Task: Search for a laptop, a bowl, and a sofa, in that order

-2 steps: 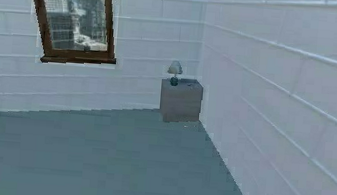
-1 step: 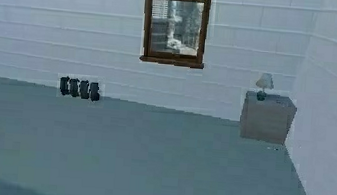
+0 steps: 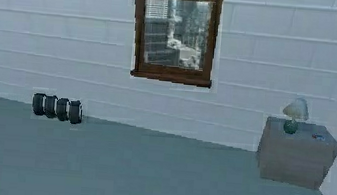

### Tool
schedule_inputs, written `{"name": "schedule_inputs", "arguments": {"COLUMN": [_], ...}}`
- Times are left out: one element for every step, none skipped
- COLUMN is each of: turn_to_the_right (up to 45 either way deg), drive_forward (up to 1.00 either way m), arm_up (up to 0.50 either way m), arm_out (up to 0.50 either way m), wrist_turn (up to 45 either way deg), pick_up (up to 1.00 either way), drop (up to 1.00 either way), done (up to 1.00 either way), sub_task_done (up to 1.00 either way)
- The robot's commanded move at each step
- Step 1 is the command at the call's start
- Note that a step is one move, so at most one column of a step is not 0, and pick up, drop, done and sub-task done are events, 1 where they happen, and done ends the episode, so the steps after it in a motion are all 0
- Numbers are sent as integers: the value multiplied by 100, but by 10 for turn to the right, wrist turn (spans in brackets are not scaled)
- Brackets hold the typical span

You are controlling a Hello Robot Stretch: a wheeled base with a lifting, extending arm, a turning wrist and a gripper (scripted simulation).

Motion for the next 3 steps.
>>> {"name": "schedule_inputs", "arguments": {"turn_to_the_right": [-360, -30, 0], "drive_forward": [0, 0, 100], "arm_up": [0, 0, 0], "arm_out": [0, 0, 0], "wrist_turn": [0, 0, 0], "pick_up": [0, 0, 0], "drop": [0, 0, 0], "done": [0, 0, 0], "sub_task_done": [0, 0, 0]}}
